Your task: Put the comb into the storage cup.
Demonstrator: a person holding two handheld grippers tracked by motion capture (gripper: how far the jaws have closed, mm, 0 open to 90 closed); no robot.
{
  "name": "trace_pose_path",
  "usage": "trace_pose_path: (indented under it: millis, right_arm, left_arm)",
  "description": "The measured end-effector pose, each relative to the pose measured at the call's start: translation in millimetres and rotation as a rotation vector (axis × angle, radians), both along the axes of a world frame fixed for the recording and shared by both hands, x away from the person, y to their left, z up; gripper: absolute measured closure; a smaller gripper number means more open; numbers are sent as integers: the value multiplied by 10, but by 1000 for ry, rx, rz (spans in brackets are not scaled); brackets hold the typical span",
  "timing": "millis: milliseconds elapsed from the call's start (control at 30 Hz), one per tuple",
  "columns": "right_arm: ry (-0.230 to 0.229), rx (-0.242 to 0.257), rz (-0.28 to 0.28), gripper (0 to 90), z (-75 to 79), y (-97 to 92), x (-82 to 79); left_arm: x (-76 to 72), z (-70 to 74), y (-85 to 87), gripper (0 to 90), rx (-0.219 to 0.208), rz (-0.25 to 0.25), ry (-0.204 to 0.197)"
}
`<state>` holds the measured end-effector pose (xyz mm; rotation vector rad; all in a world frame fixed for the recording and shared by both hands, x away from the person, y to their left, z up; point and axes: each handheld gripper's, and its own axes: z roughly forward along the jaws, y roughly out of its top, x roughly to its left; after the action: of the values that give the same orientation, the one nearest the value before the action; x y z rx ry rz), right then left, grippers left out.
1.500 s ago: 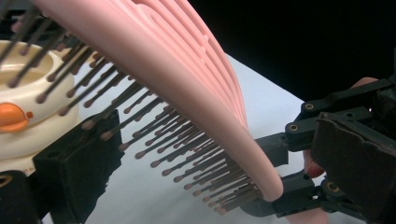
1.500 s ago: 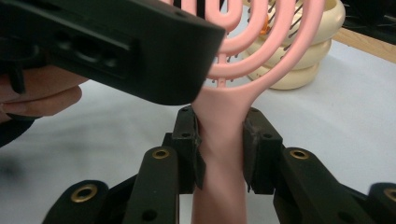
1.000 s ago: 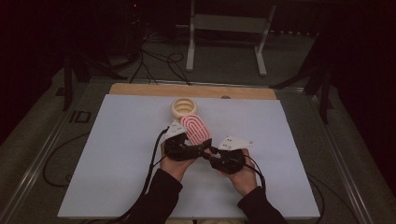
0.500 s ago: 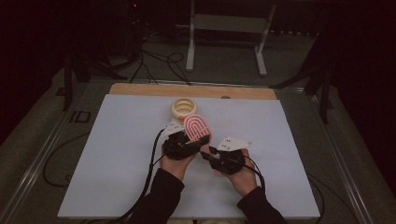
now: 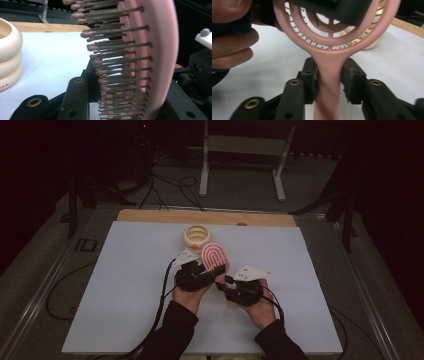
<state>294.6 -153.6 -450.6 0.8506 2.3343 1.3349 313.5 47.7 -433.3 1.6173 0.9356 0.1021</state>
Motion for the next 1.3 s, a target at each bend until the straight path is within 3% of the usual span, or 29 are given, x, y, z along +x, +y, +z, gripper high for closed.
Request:
trace_pose_path:
  millis: [200,233,267,300,400,433,500,633,867,1300]
  right_arm:
    - [3,10,2,538,9,-29,14]
    - [12,13,11,465,11,-34,25]
    - [12,13,11,465,11,-34,25]
    - [22,10,4,388,12,-31,31]
    - [52,26,-16,280,12,-34,46]
    - [52,26,-16,280,12,-34,46]
    - [35,16,-47,166,14,-28,44]
    - [38,27,-68,92,33,-63,51]
    - [43,33,-94,83,56,-120,69]
    - [26,1,-130,83,67,-251,67]
  left_arm:
    - [13,5,16,635,3,7,3]
    - [17,8,22,636,3,10,5]
    - [19,12,29,636,2,14,6]
    - [22,15,38,636,2,16,4]
    - [31,39,79,636,-3,31,0]
    - [31,39,79,636,-3,31,0]
    - [36,53,100,636,-6,38,-2]
    - [45,79,138,636,-10,48,-7]
    - [54,113,192,636,-15,60,-12]
    - [95,196,292,636,-22,80,-24]
